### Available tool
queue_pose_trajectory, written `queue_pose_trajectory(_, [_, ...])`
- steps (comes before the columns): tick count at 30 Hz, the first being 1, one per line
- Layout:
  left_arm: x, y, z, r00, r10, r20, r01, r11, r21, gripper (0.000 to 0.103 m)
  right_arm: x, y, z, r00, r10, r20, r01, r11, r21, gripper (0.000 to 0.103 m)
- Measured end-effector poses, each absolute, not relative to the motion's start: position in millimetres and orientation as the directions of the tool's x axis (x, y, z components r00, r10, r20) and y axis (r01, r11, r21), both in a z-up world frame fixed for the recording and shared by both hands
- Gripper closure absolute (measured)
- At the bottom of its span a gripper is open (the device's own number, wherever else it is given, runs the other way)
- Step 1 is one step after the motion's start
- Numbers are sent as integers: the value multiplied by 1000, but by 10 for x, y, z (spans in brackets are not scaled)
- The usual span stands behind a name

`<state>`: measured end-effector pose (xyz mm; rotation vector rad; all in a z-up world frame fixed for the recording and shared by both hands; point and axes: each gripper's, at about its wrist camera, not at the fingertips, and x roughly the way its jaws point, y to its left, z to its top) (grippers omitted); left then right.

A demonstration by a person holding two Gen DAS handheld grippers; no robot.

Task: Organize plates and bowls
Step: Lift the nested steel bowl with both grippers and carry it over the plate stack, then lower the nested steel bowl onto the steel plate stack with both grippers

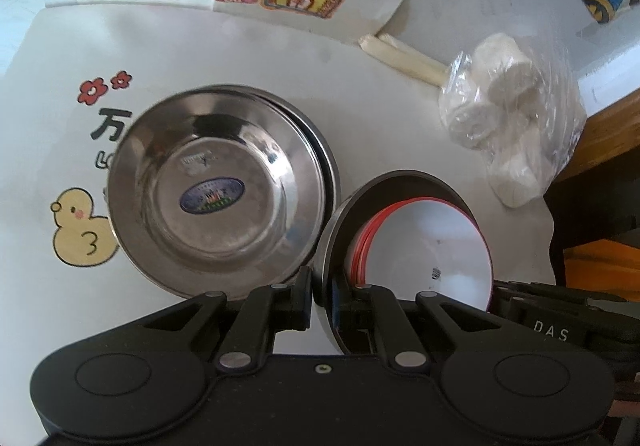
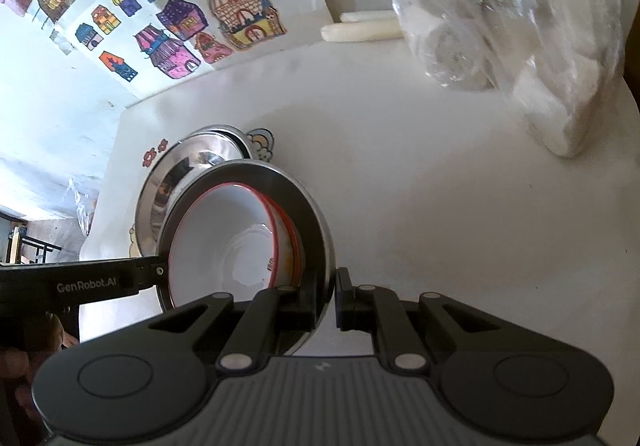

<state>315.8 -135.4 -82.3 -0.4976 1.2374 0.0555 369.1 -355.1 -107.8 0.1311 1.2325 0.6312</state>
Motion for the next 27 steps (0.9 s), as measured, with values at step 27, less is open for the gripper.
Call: queue_pose_trajectory(27, [3044,-601,-685,371,-155,-916,-394,866,-306,97,3779,-2795,-1011,148,553,-820,-470,768,434,93])
